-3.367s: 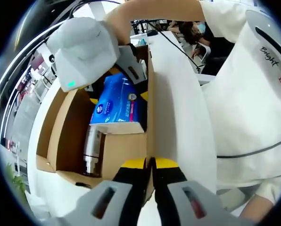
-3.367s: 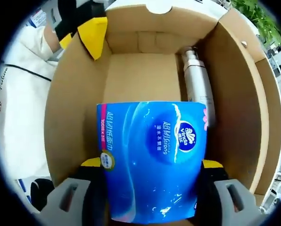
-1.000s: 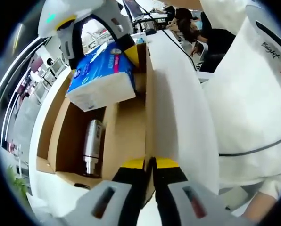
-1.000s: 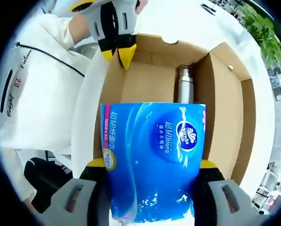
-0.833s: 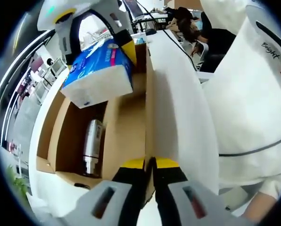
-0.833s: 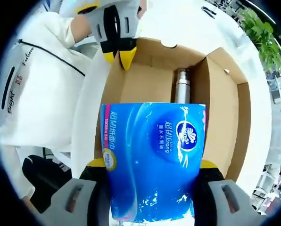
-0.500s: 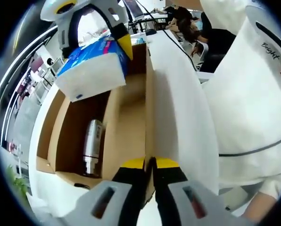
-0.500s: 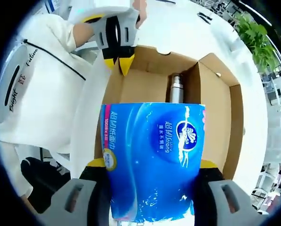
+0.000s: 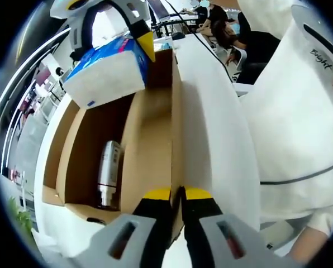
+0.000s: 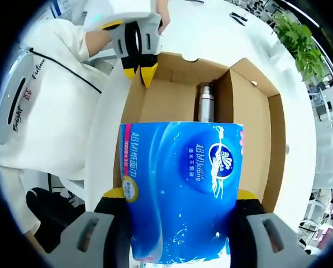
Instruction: Operate the shoe box by opening the lid, removing the specified soft item, and placing it in the target area until the item is outside and the box remains undamaged.
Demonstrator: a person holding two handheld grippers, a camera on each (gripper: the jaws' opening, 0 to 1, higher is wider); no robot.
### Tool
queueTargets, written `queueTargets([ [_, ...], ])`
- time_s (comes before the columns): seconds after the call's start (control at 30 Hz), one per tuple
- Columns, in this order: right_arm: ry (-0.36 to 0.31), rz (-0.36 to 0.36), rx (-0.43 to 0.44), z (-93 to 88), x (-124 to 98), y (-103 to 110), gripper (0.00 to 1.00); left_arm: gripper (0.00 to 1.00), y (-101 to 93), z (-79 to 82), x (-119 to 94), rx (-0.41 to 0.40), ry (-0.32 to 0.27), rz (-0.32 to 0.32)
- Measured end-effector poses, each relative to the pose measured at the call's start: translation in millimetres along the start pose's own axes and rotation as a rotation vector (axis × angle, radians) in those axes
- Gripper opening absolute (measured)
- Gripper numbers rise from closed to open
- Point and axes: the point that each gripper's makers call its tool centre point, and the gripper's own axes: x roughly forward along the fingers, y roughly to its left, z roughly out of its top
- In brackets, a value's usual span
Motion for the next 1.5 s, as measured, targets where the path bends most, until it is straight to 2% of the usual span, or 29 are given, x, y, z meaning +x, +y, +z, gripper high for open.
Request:
queueTargets([
  [0.37,0.002,-0.020,0.010,-9.7,-10.1,-4.8,0.69,0.03,-1.2,-0.2,0.9,-0.037,0.006,-0.022],
  [0.57,0.009,-0.017,0.023,-19.4,-12.6,-3.6,0.69,0.02,-2.5,0.0,1.1,-0.007,0.000,-0.029],
  [0.83,-0.020,-0.045,0.074,-33.7,-34.5,-3.9,0.69,0.02,-2.9,0.3,1.6,-0.008,0.010,-0.024],
  [1.0,-0.011,-0.068,0.090,-52.7,-46.0,-11.3,0.69,0.02,-2.8,0.2,1.6,-0.020,0.016,-0.030],
  [1.1,-0.024,-0.067,0.109,-57.8,-48.5,-11.3,0.69,0.02,-2.8,0.1,1.6,-0.023,0.019,-0.033],
  [1.17,-0.012,-0.074,0.083,-64.4,-52.1,-8.8,0.69,0.02,-2.8,-0.1,1.5,-0.025,0.022,-0.034],
  [1.37,-0.022,-0.078,0.095,-71.8,-59.3,-6.9,0.69,0.02,-3.3,-0.6,1.3,-0.028,0.029,-0.036],
  [1.5,0.003,-0.084,0.106,-91.6,-56.1,-5.1,0.69,0.02,-3.3,-0.8,1.1,-0.029,0.024,-0.036],
])
